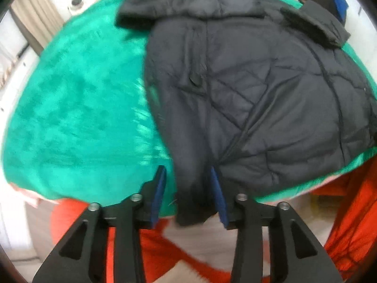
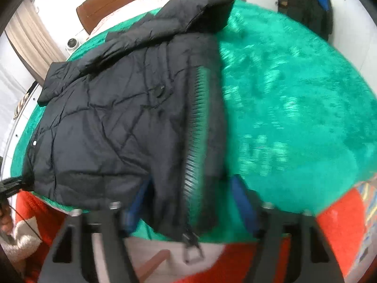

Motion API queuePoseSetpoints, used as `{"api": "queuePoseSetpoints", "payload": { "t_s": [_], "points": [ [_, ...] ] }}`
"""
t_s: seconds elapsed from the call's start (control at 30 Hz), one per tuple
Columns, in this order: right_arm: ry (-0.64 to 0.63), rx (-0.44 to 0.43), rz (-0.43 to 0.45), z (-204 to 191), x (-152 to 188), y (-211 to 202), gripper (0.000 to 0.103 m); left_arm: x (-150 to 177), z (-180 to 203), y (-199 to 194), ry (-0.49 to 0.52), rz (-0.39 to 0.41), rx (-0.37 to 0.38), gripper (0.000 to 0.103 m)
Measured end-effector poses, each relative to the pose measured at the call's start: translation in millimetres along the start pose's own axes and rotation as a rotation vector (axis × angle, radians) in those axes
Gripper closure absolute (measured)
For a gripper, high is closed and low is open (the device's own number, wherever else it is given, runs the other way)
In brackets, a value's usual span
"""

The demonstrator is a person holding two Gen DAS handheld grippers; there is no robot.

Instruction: Fold large clothes

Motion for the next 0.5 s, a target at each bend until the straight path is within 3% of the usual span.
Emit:
{"api": "queuePoseSetpoints", "payload": {
  "t_s": [0.13, 0.2, 0.27, 0.33, 0.43, 0.5],
  "points": [
    [0.003, 0.054, 0.152, 13, -4, -35, 0.026, -42, -12, -66, 0.107, 0.163, -0.123, 0.040],
    [-0.001, 0.062, 0.209, 8, -7, -43, 0.025, -74, -12, -89, 0.170, 0.262, -0.149, 0.021],
    [-0.009, 0.043, 0.244, -1, -13, -46, 0.025, -118, 4, -103, 0.262, 0.370, -0.169, 0.009],
    [-0.029, 0.018, 0.256, -15, -17, -46, 0.025, -159, 30, -94, 0.366, 0.422, -0.176, 0.006],
    [-0.080, -0.005, 0.279, -37, -12, -49, 0.025, -216, 66, -44, 0.479, 0.380, -0.170, 0.006],
    [-0.132, -0.004, 0.286, -49, 0, -51, 0.025, -240, 81, -11, 0.499, 0.345, -0.178, 0.006]
  ]
}}
Point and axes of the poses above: each gripper's, at about its wrist camera, not at the fingertips, and y roughly the way its jaws point, z to its right, x to its underside, the point moved 7 cm from there along y, roughly the way its jaws point, and after that the axes turned 8 degrees about y, right-handed, at the moved point
